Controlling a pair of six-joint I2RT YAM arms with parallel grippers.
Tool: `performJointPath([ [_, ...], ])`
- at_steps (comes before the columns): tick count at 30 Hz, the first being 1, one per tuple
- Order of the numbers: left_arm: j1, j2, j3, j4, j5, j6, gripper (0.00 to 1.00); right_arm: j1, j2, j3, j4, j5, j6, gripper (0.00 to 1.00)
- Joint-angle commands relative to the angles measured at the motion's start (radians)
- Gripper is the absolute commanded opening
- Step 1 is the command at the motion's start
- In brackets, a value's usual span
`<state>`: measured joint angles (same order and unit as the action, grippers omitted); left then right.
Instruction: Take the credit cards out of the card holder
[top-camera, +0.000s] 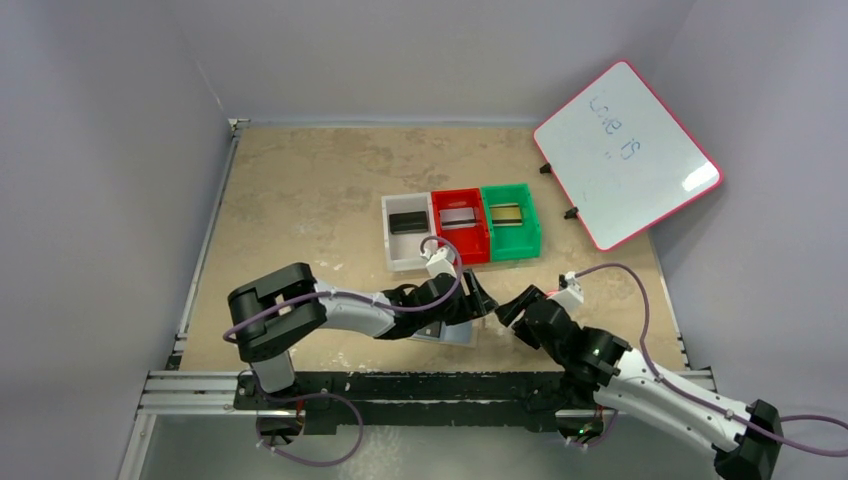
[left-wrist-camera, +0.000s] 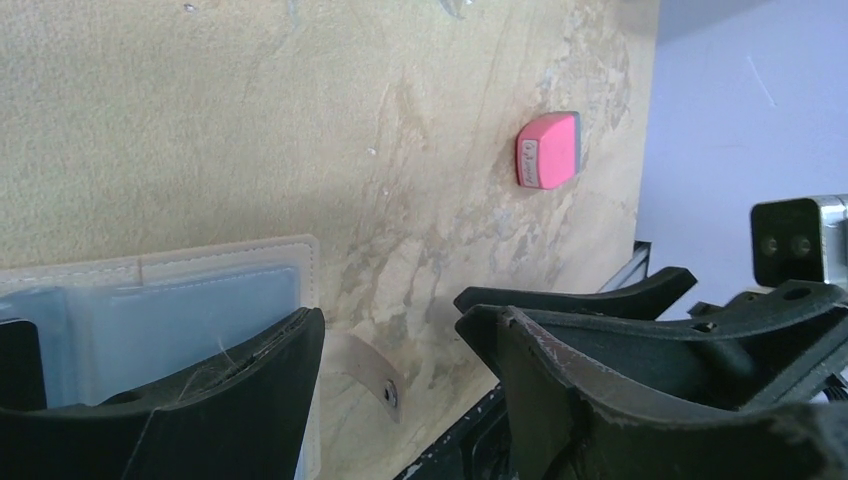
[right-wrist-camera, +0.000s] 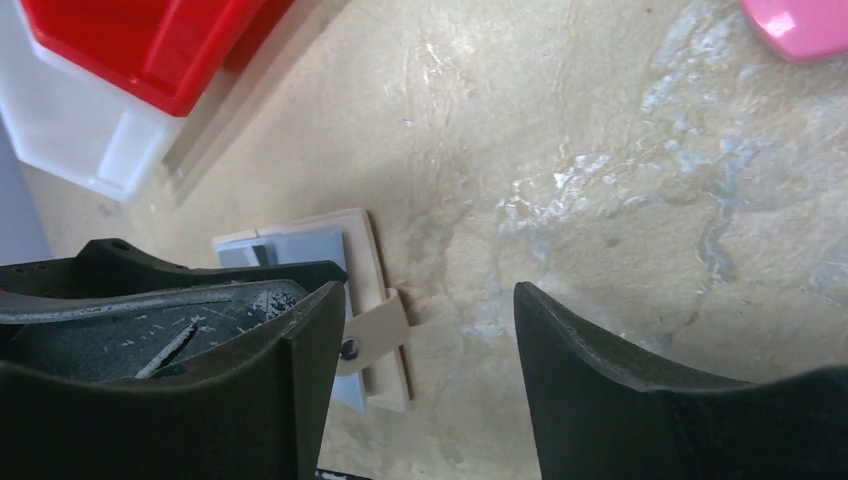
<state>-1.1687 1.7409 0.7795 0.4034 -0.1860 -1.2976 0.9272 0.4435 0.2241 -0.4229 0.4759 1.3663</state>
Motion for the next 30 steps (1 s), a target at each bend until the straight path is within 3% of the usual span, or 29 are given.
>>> performJointPath([
  [1,-0.027,0.046,0.019,-0.102,0.028,0.03,0.63,0.004,0.006,0.099,0.114,0.02,0.004,0.68],
  [10,-0.028,-0.035,0.007,-0.066,0.001,0.078,0.63,0.003,0.056,0.156,0.119,0.017,-0.039,0.91],
  [16,-0.027,-0.144,0.006,-0.143,-0.079,0.113,0.64,0.003,0.078,0.181,0.131,0.116,-0.035,1.0],
  [25,-0.026,-0.281,-0.026,-0.329,-0.267,0.115,0.64,0.003,0.006,0.144,0.15,0.043,-0.061,0.99],
  [30,-0.025,-0.394,-0.056,-0.44,-0.395,0.094,0.64,0.004,-0.039,0.128,0.193,-0.002,-0.103,0.87],
])
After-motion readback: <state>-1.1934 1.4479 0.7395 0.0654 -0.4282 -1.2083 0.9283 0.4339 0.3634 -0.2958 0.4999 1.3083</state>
